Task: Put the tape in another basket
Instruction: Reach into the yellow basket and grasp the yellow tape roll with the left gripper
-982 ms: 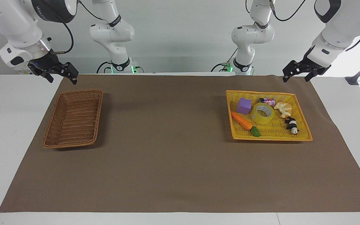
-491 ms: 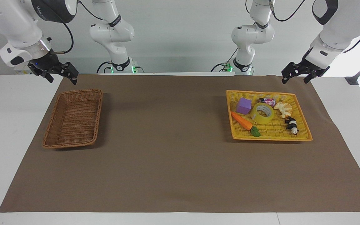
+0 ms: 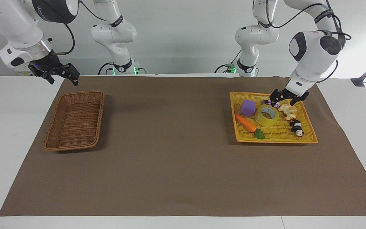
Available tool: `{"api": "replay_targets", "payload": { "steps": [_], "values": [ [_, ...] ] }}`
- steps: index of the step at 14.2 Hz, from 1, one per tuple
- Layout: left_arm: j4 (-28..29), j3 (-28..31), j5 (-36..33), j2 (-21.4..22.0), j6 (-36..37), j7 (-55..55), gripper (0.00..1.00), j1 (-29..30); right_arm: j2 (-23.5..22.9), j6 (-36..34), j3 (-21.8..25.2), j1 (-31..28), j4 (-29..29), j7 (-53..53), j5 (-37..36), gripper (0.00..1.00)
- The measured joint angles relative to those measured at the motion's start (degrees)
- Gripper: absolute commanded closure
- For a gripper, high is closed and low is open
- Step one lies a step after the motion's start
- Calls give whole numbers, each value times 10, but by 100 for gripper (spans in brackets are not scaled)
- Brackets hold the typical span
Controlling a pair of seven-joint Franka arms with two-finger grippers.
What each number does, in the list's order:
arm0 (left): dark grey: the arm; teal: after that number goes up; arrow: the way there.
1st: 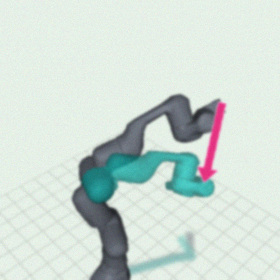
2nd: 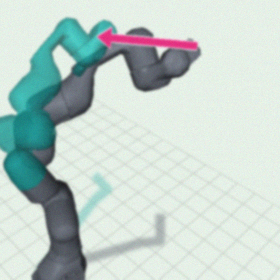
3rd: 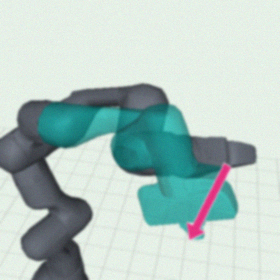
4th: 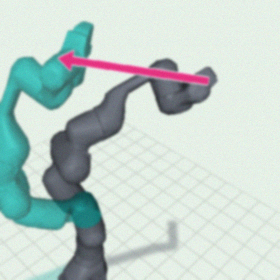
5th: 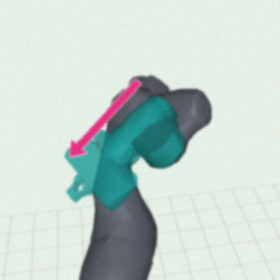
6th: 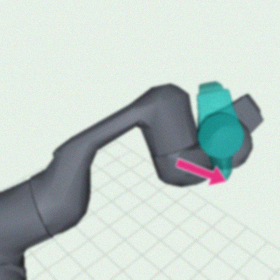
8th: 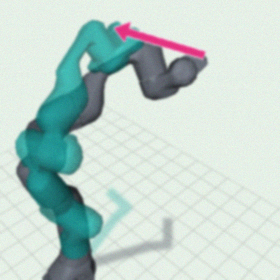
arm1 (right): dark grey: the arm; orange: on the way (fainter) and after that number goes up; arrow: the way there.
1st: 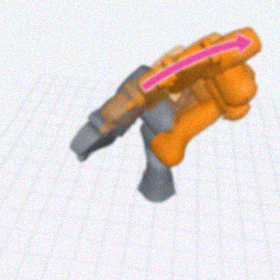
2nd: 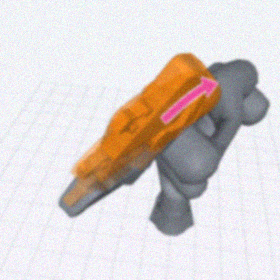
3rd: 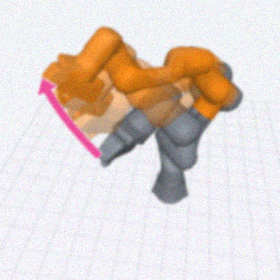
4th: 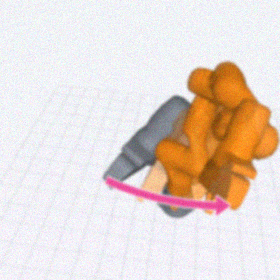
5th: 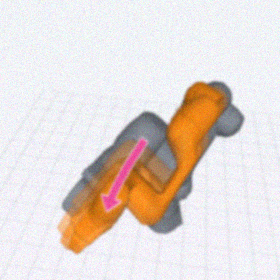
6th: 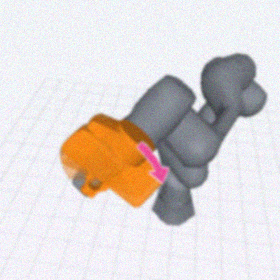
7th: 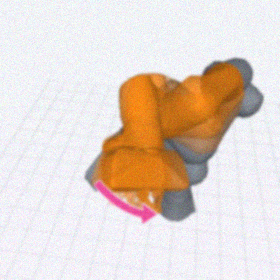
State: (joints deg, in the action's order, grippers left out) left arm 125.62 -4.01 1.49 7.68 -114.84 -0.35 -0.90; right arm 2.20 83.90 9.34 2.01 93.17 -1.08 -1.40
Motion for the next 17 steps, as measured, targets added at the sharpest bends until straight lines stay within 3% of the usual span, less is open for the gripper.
{"api": "replay_targets", "payload": {
  "steps": [5,9,17],
  "values": [
    [38,3,0,-42,-55,-31,16,18,0,0,0,0,0,0,0,0],
    [88,4,0,-44,-111,-51,20,23,0,0,0,0,0,0,0,0],
    [113,3,0,-59,-147,-61,33,30,0,0,0,0,0,0,0,0]
  ]
}}
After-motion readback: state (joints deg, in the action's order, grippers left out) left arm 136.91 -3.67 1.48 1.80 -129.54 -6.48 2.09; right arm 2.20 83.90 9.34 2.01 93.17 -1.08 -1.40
